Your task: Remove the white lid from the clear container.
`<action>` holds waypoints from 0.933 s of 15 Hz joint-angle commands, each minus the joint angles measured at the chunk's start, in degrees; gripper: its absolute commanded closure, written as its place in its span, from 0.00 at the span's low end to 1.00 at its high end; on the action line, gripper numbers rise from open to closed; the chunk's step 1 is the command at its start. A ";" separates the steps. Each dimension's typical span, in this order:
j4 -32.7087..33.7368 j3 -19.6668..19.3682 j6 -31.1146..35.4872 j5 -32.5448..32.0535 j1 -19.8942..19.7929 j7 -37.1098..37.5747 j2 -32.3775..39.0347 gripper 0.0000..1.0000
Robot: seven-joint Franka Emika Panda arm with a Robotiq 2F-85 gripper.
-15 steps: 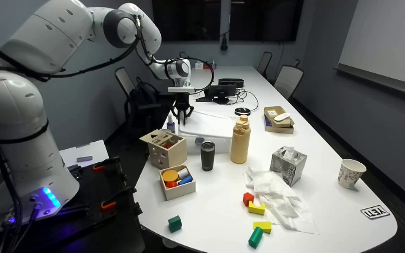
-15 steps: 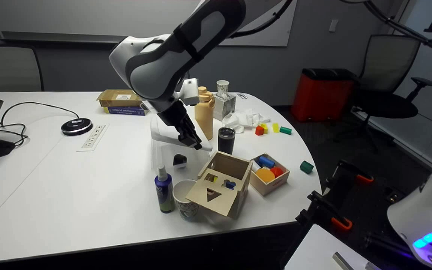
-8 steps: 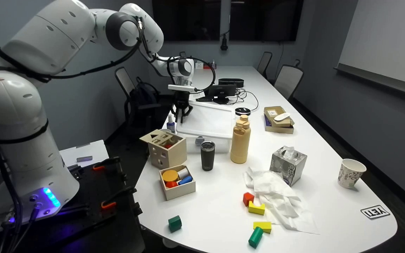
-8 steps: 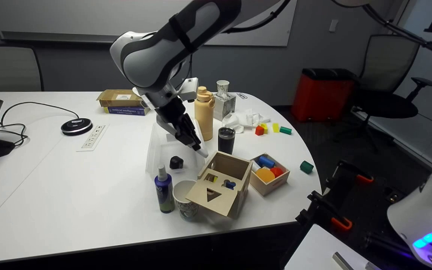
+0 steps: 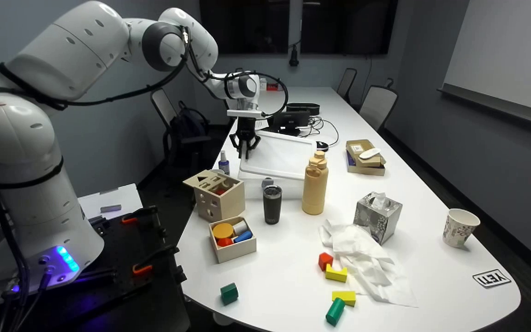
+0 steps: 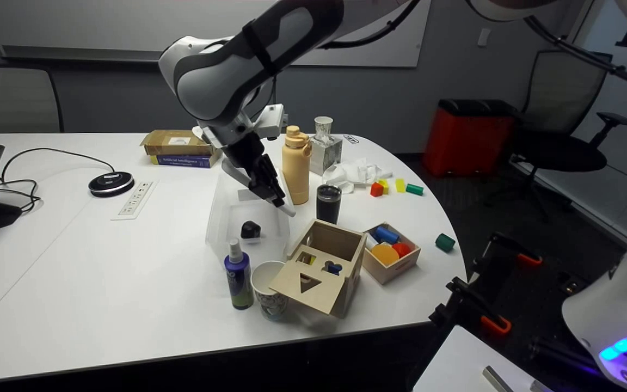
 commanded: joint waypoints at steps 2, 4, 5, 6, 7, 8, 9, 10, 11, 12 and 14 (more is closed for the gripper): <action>6.20 -1.69 -6.33 -2.46 1.39 0.09 1.08 0.93; 7.79 -2.41 -8.52 -4.42 2.09 0.12 1.17 0.93; 9.06 -2.97 -9.51 -5.60 2.44 0.11 1.68 0.93; 10.26 -3.58 -10.27 -6.90 2.76 0.07 2.20 0.93; 11.79 -4.31 -10.64 -8.26 2.95 0.08 3.13 0.93; 13.00 -4.96 -10.82 -9.43 3.09 0.08 3.90 0.93; 14.31 -5.92 -10.77 -10.78 3.20 0.22 4.90 0.93; 15.37 -6.58 -10.78 -11.64 3.22 0.32 5.73 0.93; 16.38 -7.11 -10.71 -12.18 3.11 0.37 6.54 0.93; 16.90 -7.44 -10.90 -12.35 3.00 0.36 7.02 0.93; 17.36 -7.60 -10.95 -11.91 2.98 0.16 7.69 0.93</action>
